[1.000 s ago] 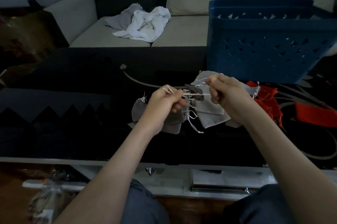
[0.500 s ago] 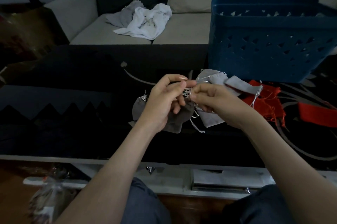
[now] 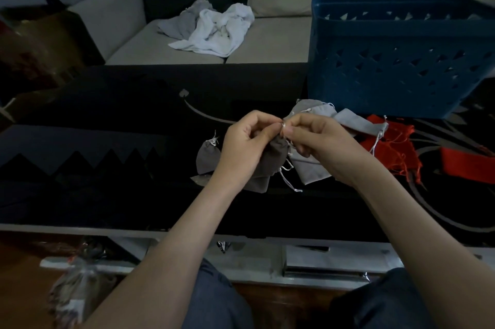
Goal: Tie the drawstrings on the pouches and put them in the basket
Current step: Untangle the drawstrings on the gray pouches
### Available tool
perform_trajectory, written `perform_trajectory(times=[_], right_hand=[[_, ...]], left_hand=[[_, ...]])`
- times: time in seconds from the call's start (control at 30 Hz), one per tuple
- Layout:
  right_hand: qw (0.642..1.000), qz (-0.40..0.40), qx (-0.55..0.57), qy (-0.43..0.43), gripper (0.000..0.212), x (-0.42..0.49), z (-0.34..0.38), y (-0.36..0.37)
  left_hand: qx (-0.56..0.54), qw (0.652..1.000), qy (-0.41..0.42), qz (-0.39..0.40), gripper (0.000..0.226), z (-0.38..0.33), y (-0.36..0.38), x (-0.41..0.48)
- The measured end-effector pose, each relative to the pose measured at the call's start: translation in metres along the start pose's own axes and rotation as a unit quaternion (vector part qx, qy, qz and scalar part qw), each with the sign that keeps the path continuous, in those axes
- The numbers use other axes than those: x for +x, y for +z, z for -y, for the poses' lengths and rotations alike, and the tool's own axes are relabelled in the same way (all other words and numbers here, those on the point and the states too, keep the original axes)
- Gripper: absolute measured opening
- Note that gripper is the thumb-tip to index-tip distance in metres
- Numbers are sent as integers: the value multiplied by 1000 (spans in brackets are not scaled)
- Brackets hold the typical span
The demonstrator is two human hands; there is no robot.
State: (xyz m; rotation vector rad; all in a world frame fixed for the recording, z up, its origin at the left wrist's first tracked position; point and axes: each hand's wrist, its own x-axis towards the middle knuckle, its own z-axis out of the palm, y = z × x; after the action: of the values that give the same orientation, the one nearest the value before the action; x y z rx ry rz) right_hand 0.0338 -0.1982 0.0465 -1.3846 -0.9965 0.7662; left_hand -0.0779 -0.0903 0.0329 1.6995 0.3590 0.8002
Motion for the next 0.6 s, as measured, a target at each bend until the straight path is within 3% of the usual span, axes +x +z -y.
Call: perform_trajectory(times=[0.27, 0.47, 0.6], right_hand=[[997, 15, -76, 3, 7, -1, -1, 7], [991, -55, -115, -29, 5, 1, -5, 18], [985, -93, -114, -91, 16, 1, -4, 21]], left_hand=[[34, 997, 47, -47, 17, -7, 1, -4], [35, 998, 8, -58, 13, -7, 1, -2], [-9, 998, -17, -54, 10, -4, 0, -2]])
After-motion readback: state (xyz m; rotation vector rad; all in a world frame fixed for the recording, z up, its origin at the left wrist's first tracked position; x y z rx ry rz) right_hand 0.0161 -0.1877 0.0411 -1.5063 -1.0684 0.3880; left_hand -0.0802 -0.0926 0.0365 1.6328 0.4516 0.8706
